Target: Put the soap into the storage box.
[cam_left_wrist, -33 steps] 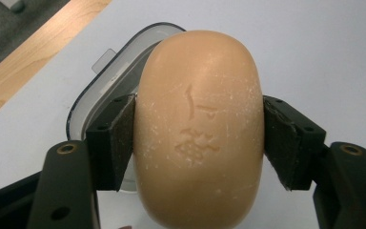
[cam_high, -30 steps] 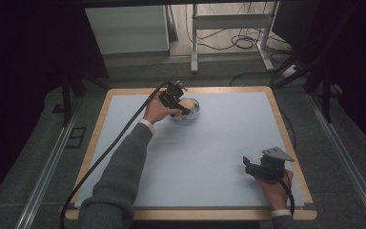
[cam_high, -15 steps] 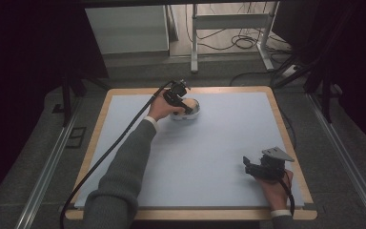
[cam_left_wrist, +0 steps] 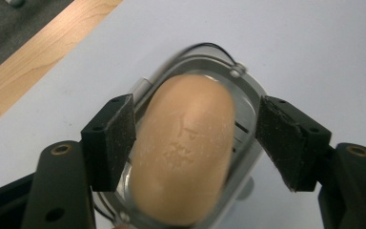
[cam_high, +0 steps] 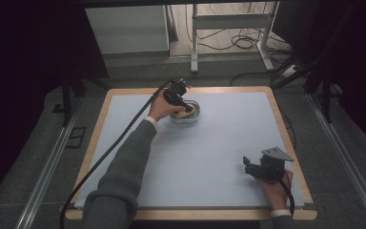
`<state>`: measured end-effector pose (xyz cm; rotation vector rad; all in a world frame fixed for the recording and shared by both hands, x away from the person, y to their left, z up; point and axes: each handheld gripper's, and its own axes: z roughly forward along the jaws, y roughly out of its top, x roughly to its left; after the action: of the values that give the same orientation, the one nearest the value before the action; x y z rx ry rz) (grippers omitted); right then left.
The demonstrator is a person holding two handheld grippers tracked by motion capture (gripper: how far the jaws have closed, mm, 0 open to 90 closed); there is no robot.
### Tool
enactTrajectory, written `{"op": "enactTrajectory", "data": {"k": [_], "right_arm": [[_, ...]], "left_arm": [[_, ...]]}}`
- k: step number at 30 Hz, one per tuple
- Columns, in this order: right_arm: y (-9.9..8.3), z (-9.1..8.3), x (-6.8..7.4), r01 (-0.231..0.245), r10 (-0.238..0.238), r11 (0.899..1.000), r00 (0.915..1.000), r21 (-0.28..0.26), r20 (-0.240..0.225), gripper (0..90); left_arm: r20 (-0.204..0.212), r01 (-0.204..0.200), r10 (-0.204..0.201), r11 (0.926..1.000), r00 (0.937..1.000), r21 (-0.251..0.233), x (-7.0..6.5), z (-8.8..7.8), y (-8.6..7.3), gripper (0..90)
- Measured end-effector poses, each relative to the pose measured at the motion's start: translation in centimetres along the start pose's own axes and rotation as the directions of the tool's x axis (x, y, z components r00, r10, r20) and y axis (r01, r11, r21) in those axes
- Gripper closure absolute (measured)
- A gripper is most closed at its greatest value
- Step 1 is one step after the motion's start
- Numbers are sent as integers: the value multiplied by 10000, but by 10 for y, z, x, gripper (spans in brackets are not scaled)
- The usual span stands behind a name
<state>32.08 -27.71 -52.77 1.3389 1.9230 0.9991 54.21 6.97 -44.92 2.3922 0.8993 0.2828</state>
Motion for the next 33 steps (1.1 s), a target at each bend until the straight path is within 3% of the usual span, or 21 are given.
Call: {"op": "enactTrajectory", "data": {"k": [8, 15, 23, 33], "right_arm": [[0, 0, 0, 39, -39, 10000, 10000, 7, 43, 100], [0, 0, 0, 51, -51, 10000, 10000, 9, 63, 100], [0, 0, -1, -63, 63, 10000, 10000, -43, -23, 100], [0, 0, -1, -81, 81, 10000, 10000, -4, 3, 100]], "left_arm": [[-149, -308, 305, 9994, 9994, -165, -13, -16, -10, 264], [-345, -382, 368, 9984, 9987, -406, -26, -38, -32, 227], [-386, -239, 210, 9968, 9990, -762, -44, -59, -77, 216], [-119, 412, -434, 9885, 9990, -1456, -62, -81, -136, 202]]}}
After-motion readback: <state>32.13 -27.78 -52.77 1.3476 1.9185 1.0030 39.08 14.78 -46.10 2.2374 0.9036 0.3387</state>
